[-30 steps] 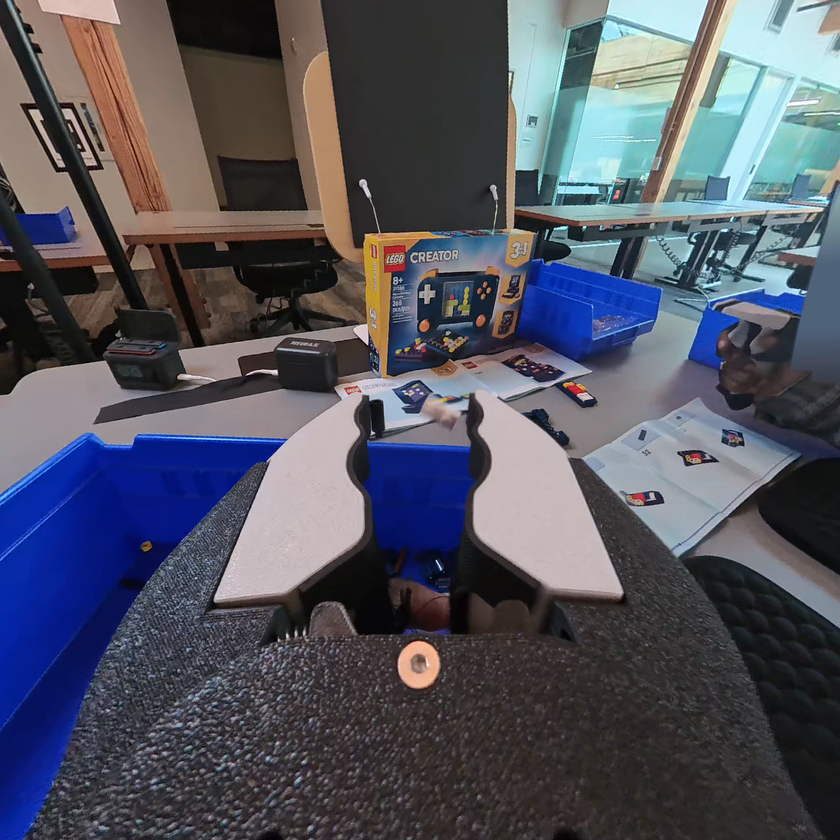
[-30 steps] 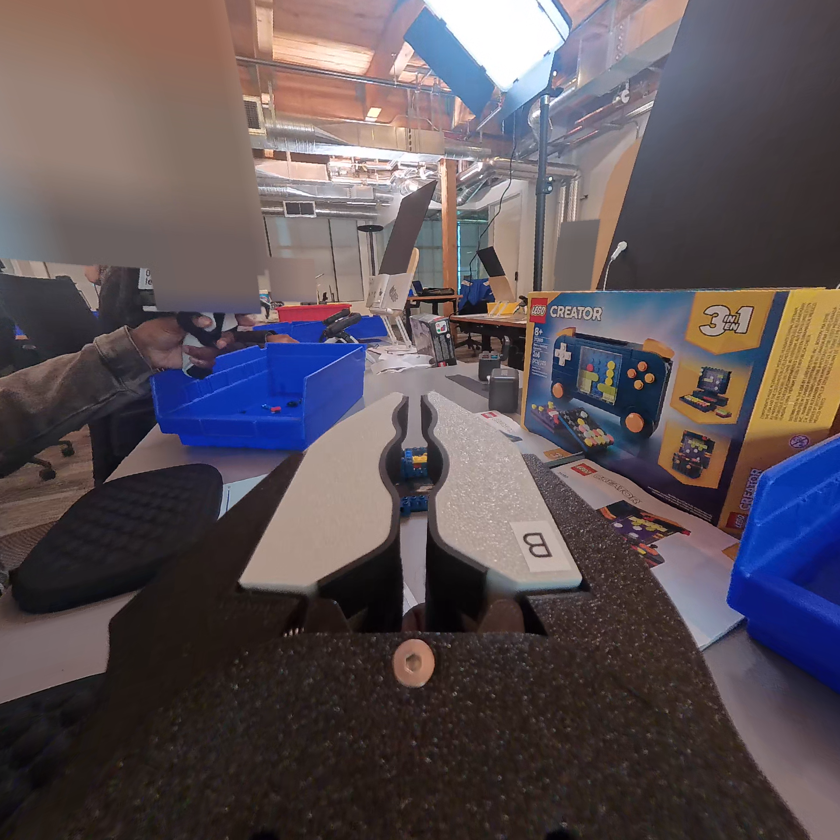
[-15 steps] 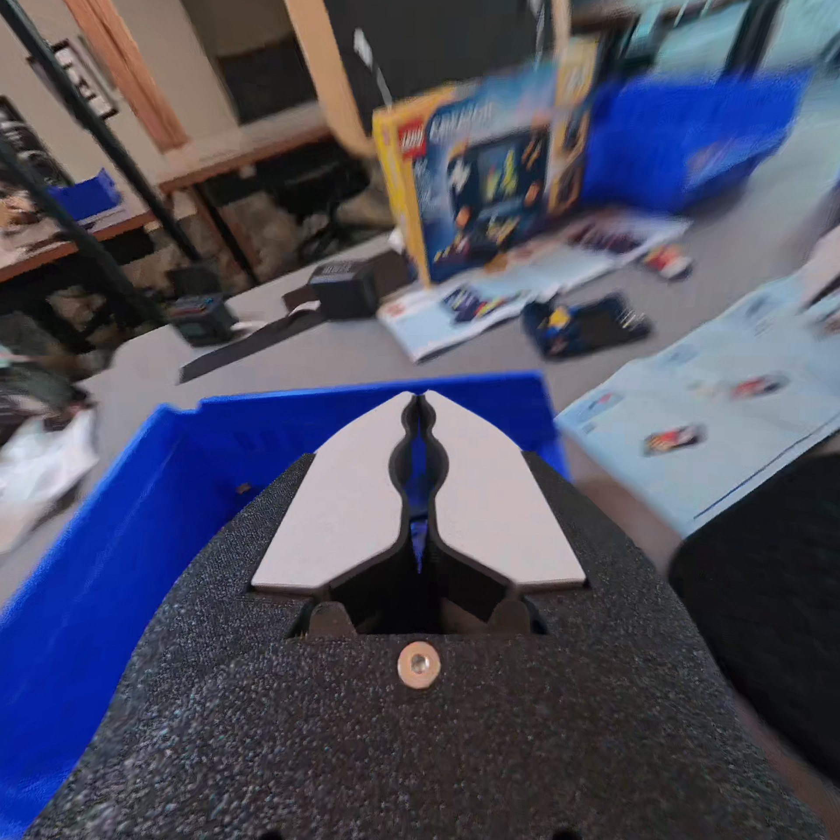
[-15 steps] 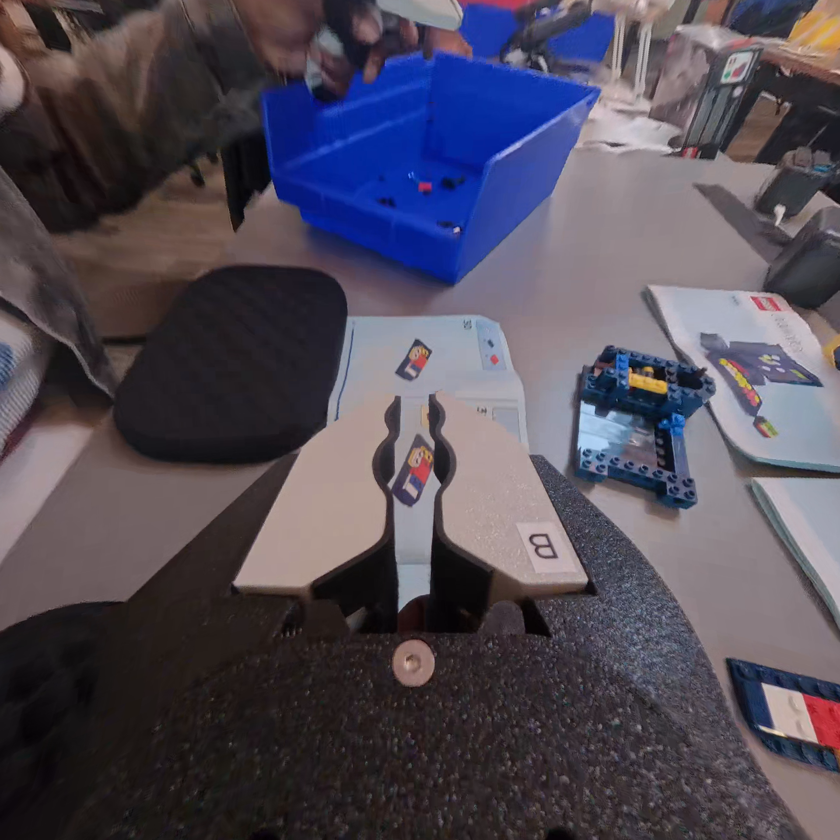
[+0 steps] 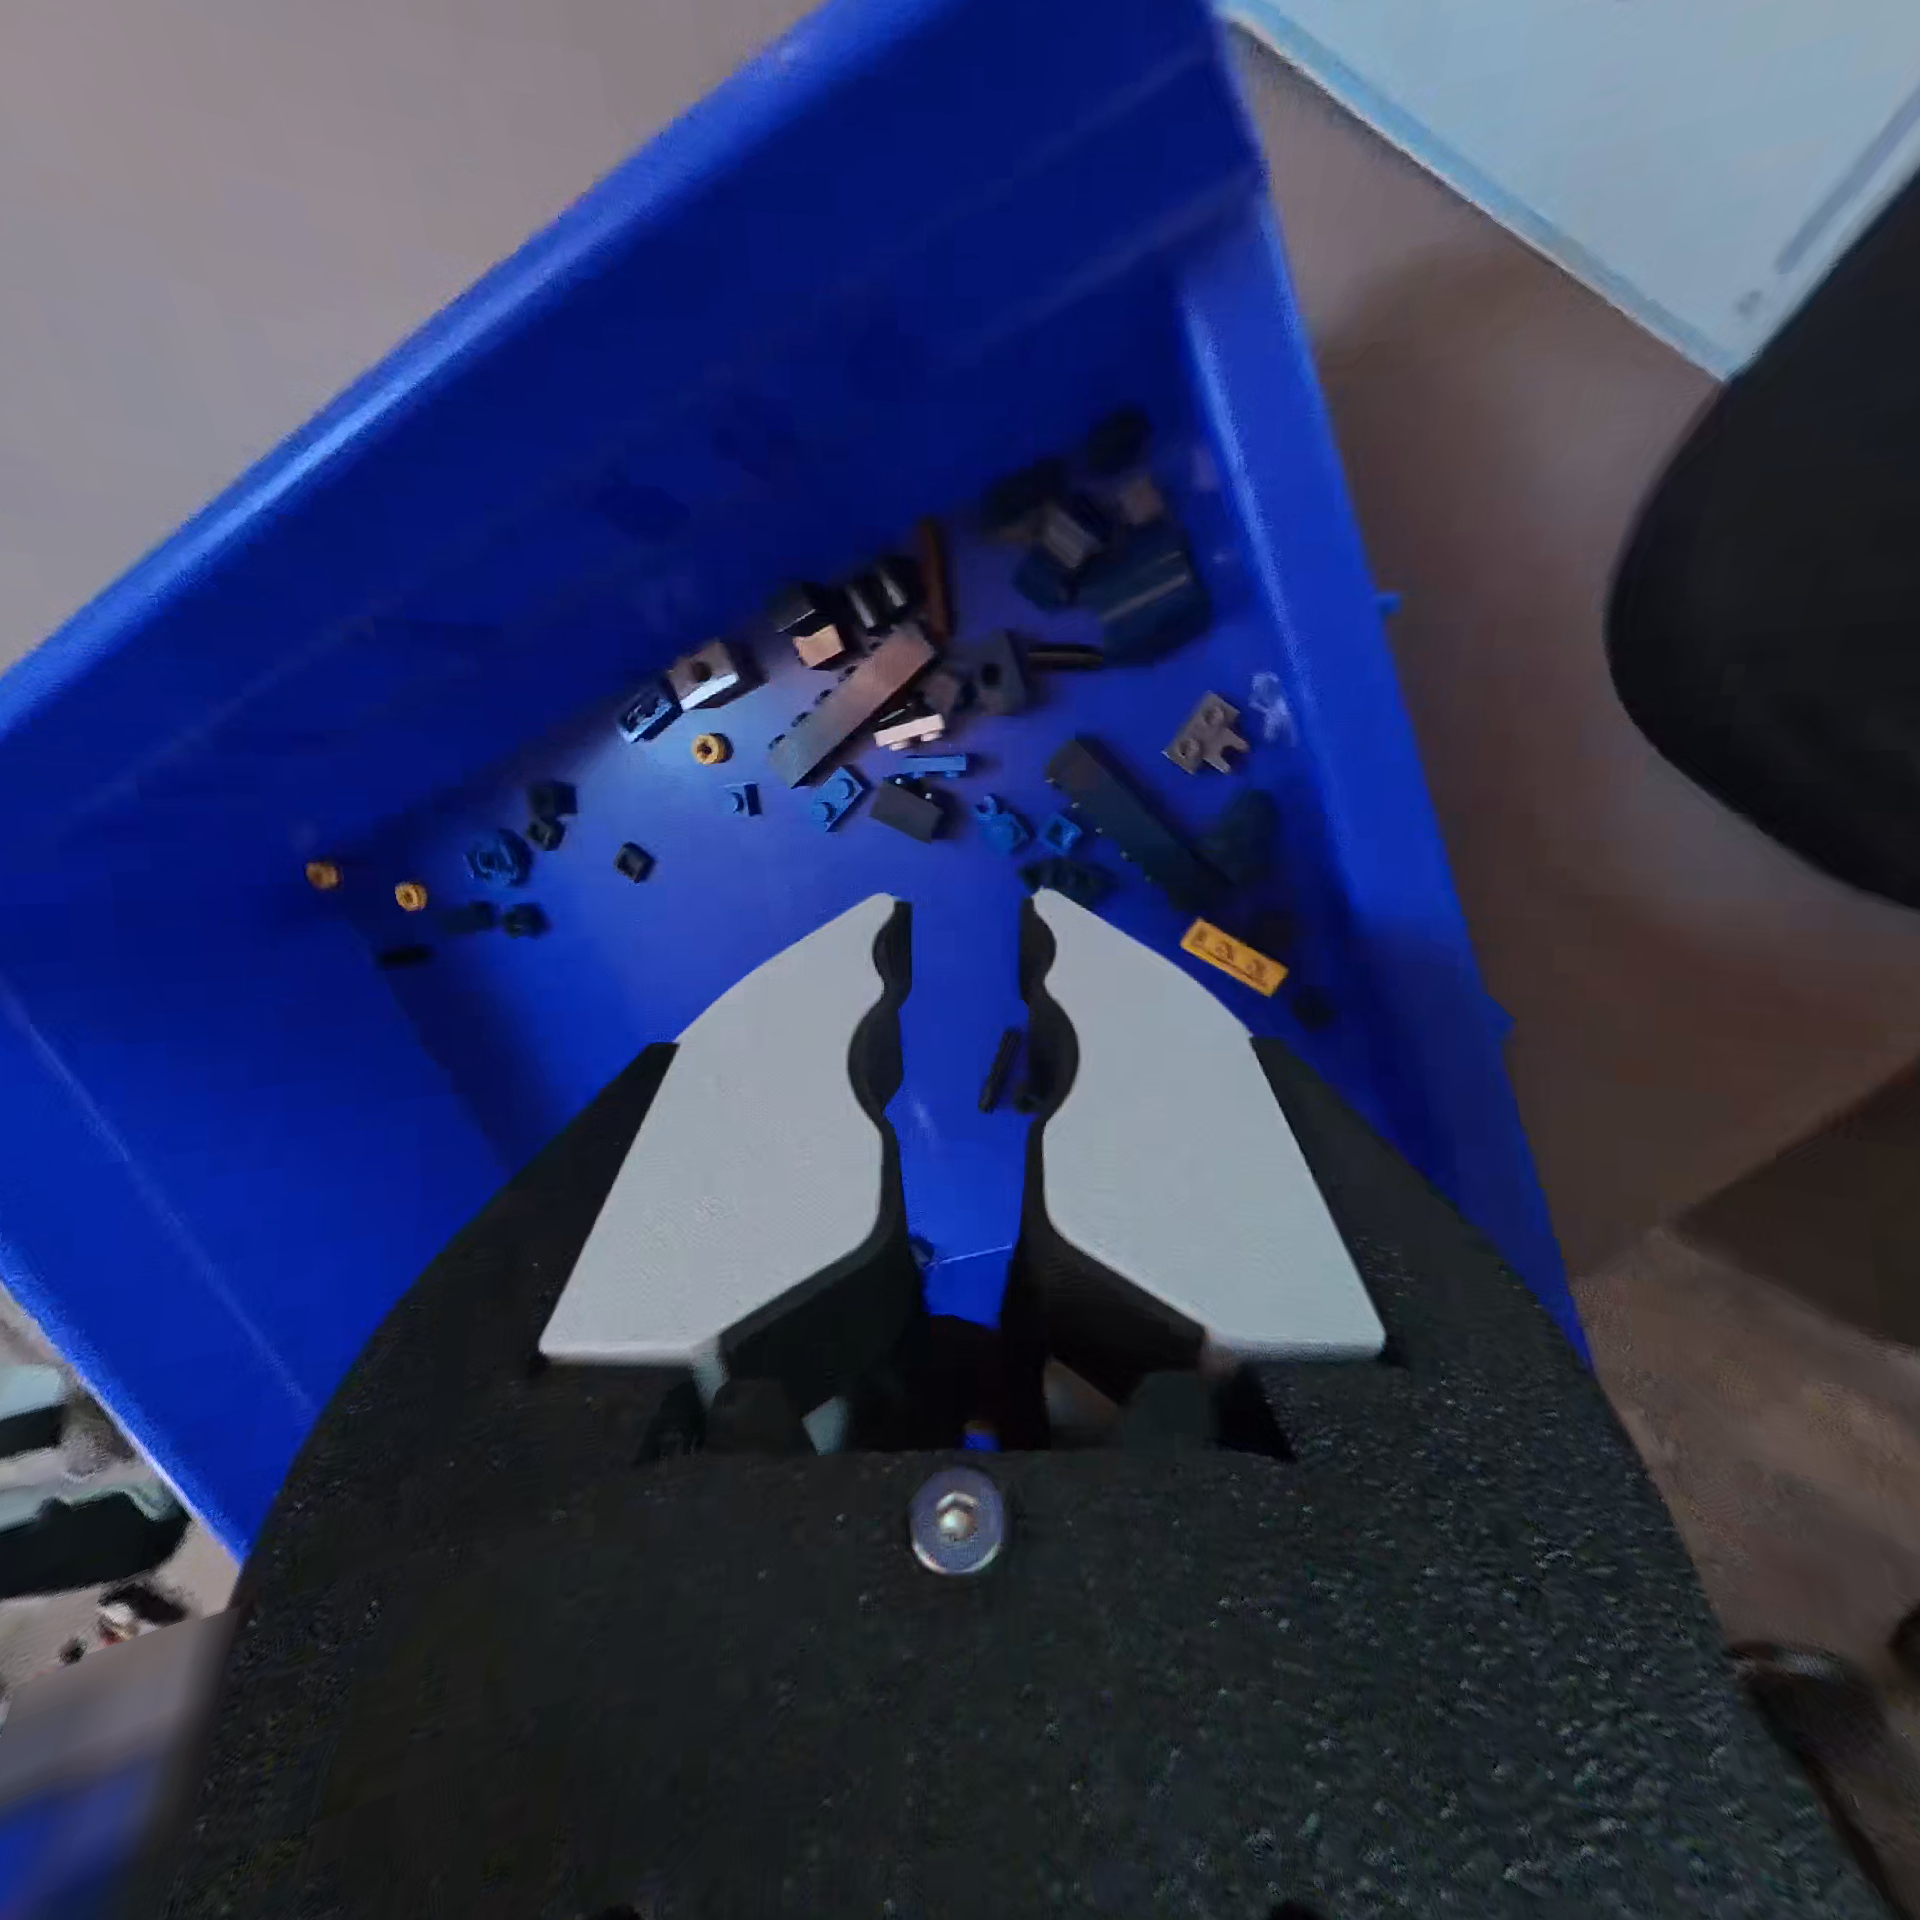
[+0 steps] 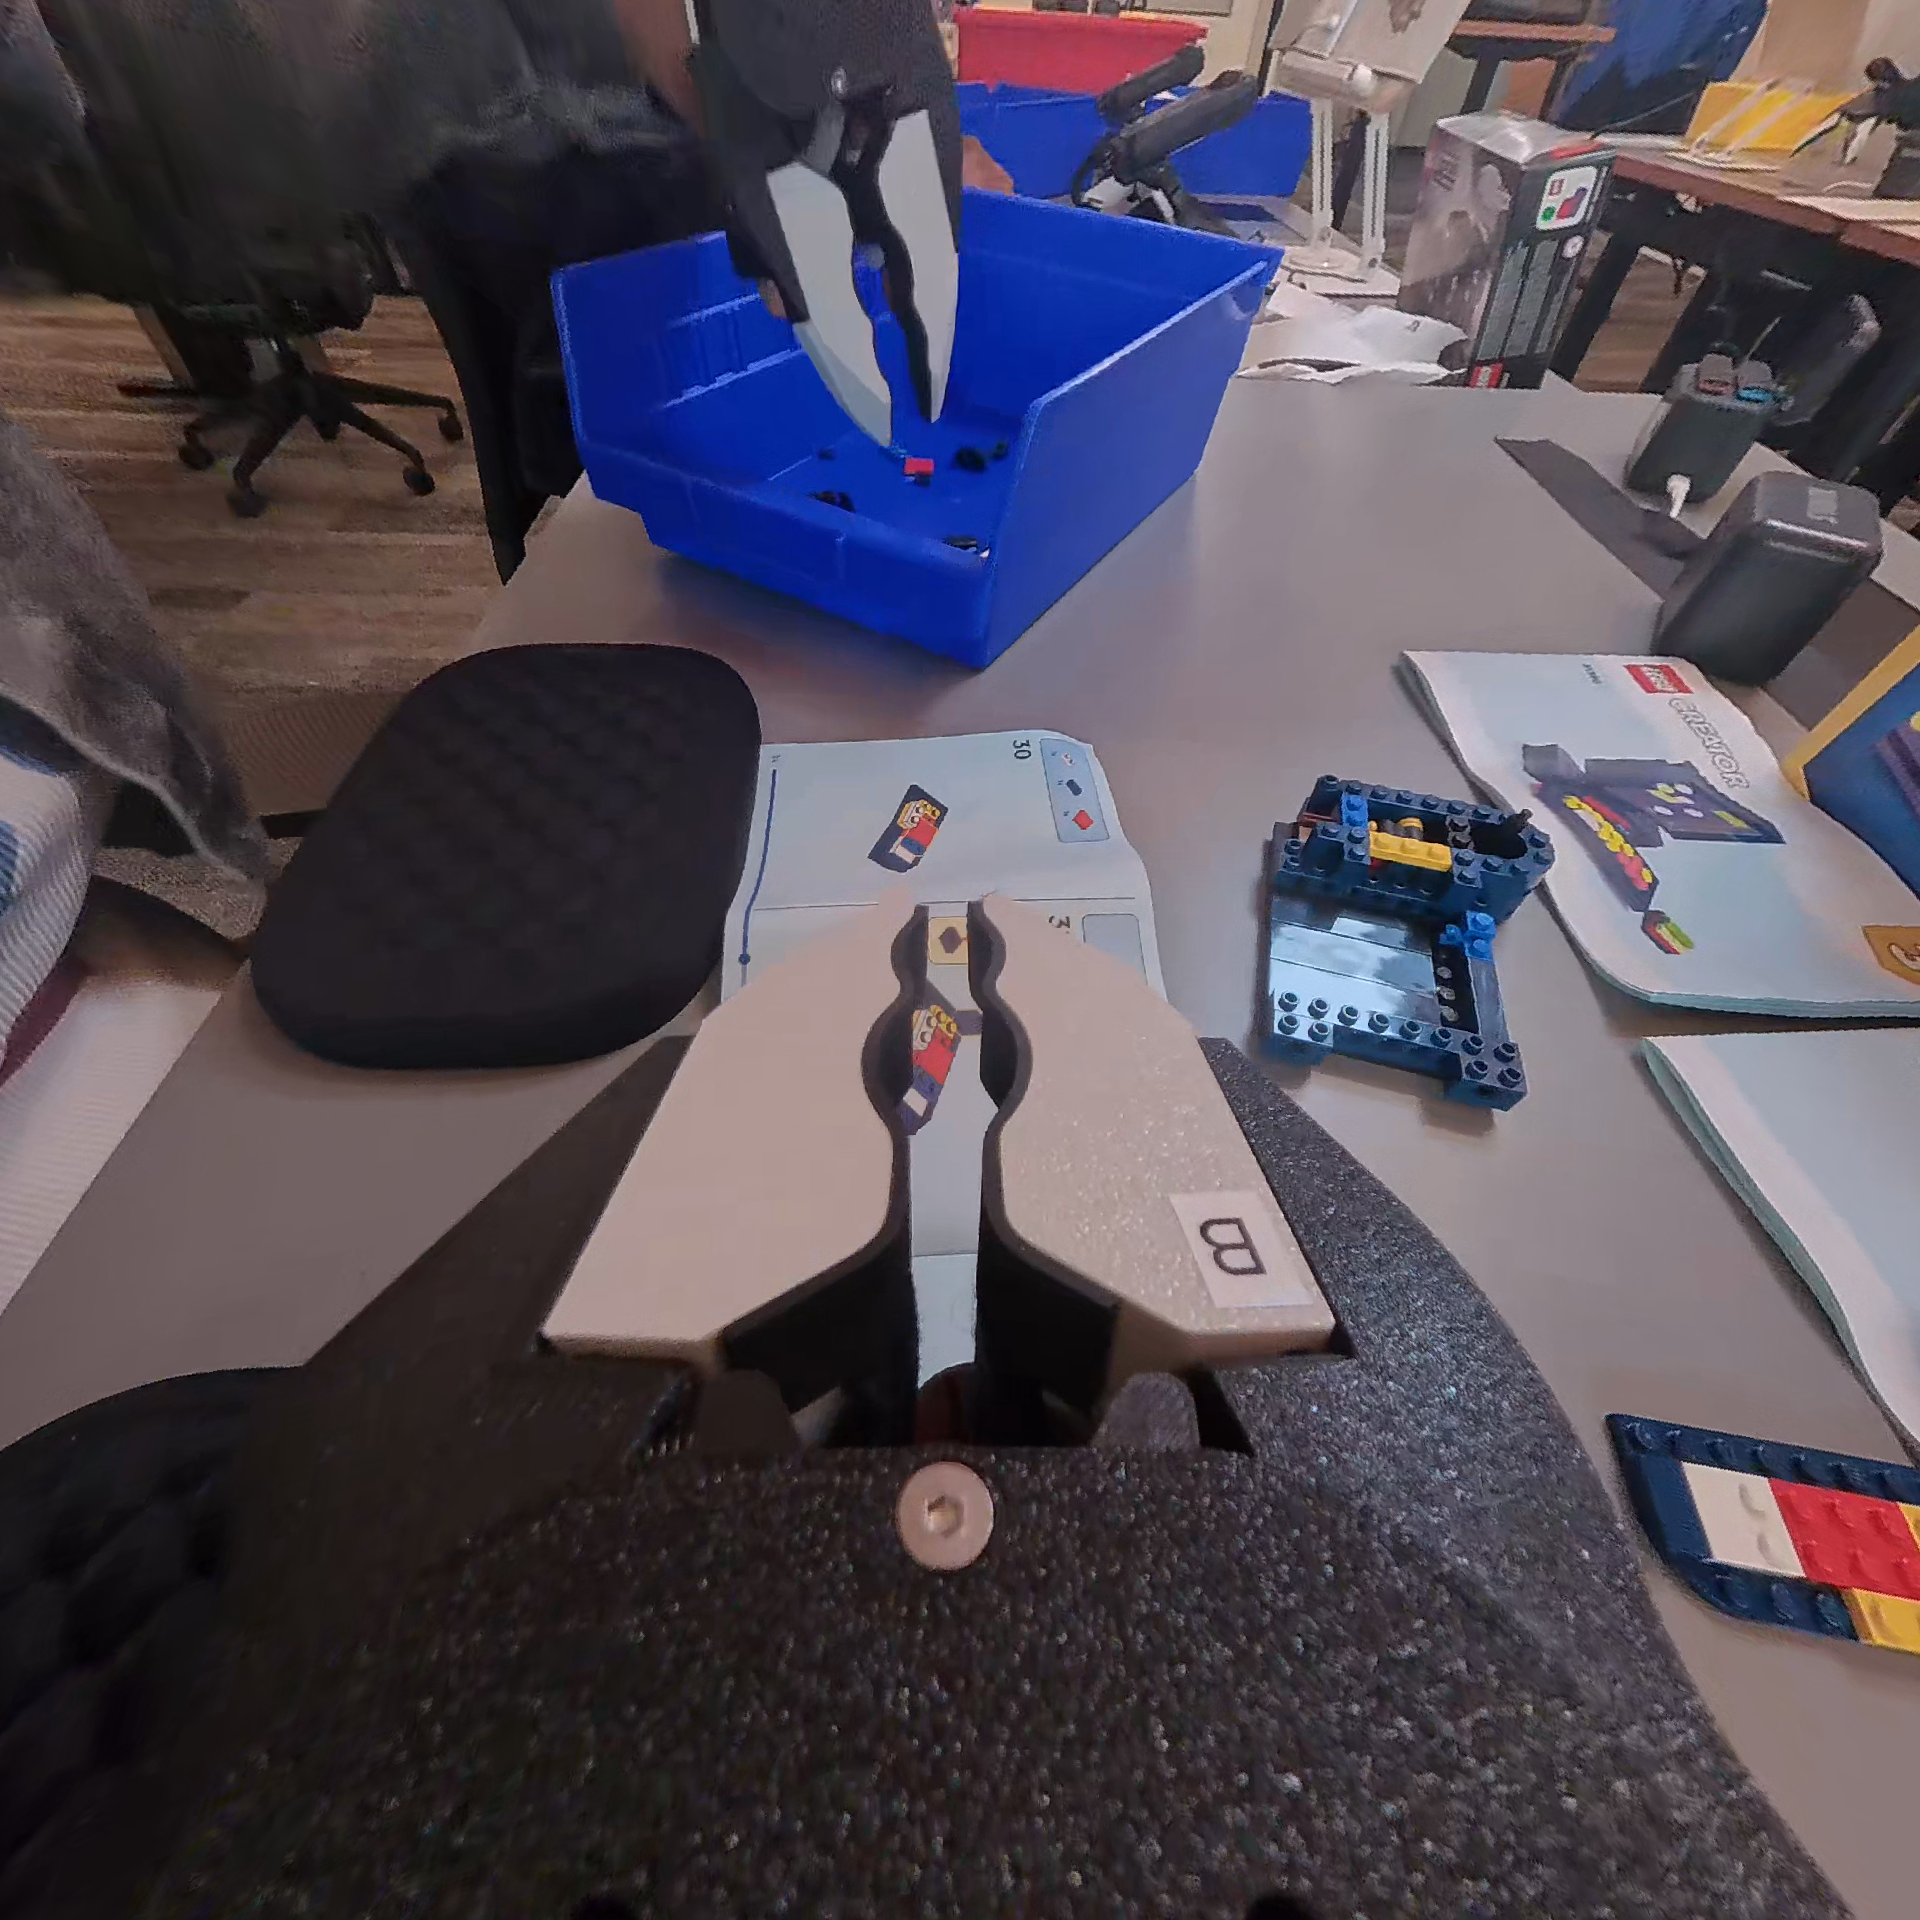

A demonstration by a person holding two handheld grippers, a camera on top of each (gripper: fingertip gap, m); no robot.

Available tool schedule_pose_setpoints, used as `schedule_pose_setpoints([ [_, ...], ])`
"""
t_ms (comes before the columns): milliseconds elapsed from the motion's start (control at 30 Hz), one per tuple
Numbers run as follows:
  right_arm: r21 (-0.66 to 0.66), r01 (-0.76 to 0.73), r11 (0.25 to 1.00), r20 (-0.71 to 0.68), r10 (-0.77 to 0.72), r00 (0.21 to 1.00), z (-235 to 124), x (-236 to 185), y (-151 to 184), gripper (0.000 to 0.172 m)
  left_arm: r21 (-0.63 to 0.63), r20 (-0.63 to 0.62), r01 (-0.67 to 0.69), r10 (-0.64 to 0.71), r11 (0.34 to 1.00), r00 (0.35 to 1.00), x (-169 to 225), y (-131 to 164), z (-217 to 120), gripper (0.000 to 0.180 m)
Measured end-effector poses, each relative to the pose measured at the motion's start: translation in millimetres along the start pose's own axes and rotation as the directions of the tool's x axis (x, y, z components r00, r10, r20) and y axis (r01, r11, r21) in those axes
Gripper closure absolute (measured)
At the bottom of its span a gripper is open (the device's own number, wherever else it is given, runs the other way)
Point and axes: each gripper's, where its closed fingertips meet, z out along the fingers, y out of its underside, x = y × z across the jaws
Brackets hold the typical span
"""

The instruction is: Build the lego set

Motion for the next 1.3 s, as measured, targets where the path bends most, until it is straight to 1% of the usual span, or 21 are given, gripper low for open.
schedule_pose_setpoints([
  [67, -0.014, 0.002, 1.0, 0.008, -0.002, 1.0, 1, -2, 3, 0.165, 0.01, -0.012, -0.066, 0.066, 0.998, 0.998, -1, -8, -6, 0.149],
  [100, -0.021, 0.002, 1.0, 0.014, -0.002, 1.0, 2, -3, 5, 0.165, 0.04, -0.023, -0.053, 0.054, 0.998, 0.998, -2, -17, -5, 0.143],
  [167, -0.033, 0.01, 0.999, 0.018, -0.009, 1.0, 2, -4, 7, 0.165, 0.076, -0.102, 0.002, 0.006, 0.997, 0.995, 4, -29, 4, 0.145],
  [233, -0.043, 0.025, 0.999, 0.015, -0.025, 1.0, 2, -5, 8, 0.165, 0.069, -0.103, 0.039, -0.032, 0.997, 0.994, -3, -32, 17, 0.148],
  [300, -0.046, 0.035, 0.998, 0.014, -0.034, 0.999, 2, -6, 9, 0.165, 0.09, -0.106, 0.086, -0.077, 0.992, 0.991, -12, -37, 28, 0.149],
  [333, -0.048, 0.038, 0.998, 0.013, -0.037, 0.999, 1, -6, 9, 0.165, 0.083, -0.13, 0.119, -0.107, 0.99, 0.986, -12, -36, 33, 0.149],
  [367, -0.05, 0.04, 0.998, 0.01, -0.04, 0.999, 1, -6, 10, 0.165, 0.046, -0.155, 0.139, -0.131, 0.989, 0.979, -11, -31, 39, 0.148],
  [433, -0.054, 0.042, 0.998, 0.008, -0.041, 0.999, 0, -5, 11, 0.165, 0.002, -0.154, 0.154, -0.152, 0.988, 0.976, -12, -23, 48, 0.149],
  [567, -0.05, 0.03, 0.998, 0.014, -0.029, 0.999, 0, -5, 12, 0.165, -0.015, -0.153, 0.166, -0.166, 0.986, 0.974, -6, -16, 54, 0.148],
  [700, -0.055, 0.027, 0.998, 0.017, -0.026, 1.0, 0, -5, 14, 0.165, -0.004, -0.138, 0.167, -0.166, 0.986, 0.976, -7, -13, 57, 0.148],
  [833, -0.06, 0.029, 0.998, 0.017, -0.028, 0.999, 1, -5, 15, 0.164, 0.005, -0.147, 0.178, -0.175, 0.984, 0.973, -6, -13, 62, 0.154],
  [900, -0.059, 0.029, 0.998, 0.014, -0.028, 1.0, 1, -4, 15, 0.164, 0.013, -0.147, 0.178, -0.174, 0.984, 0.974, -7, -14, 62, 0.163],
  [967, -0.06, 0.026, 0.998, 0.013, -0.025, 1.0, 1, -4, 16, 0.164, 0.008, -0.139, 0.159, -0.157, 0.987, 0.978, -8, -13, 61, 0.163],
  [1067, -0.06, 0.023, 0.998, 0.013, -0.022, 1.0, 1, -3, 16, 0.164, 0.03, -0.087, 0.134, -0.13, 0.991, 0.988, -15, -14, 50, 0.164],
  [1133, -0.054, 0.023, 0.998, 0.012, -0.022, 1.0, 0, -3, 15, 0.164, 0.101, -0.03, 0.106, -0.104, 0.989, 0.994, -20, -26, 31, 0.164],
  [1200, -0.046, 0.018, 0.999, 0.011, -0.017, 1.0, 0, -3, 14, 0.164, 0.241, 0.018, 0.023, -0.028, 0.97, 0.999, -13, -56, 1, 0.164],
  [1233, -0.042, 0.012, 0.999, 0.012, -0.012, 1.0, 0, -3, 14, 0.164, 0.315, 0.04, -0.032, 0.021, 0.948, 0.999, -4, -76, -16, 0.164],
  [1300, -0.041, 0.002, 0.999, 0.016, -0.001, 1.0, 0, -3, 15, 0.164, 0.411, 0.086, -0.161, 0.137, 0.897, 0.987, 24, -114, -45, 0.165],
])
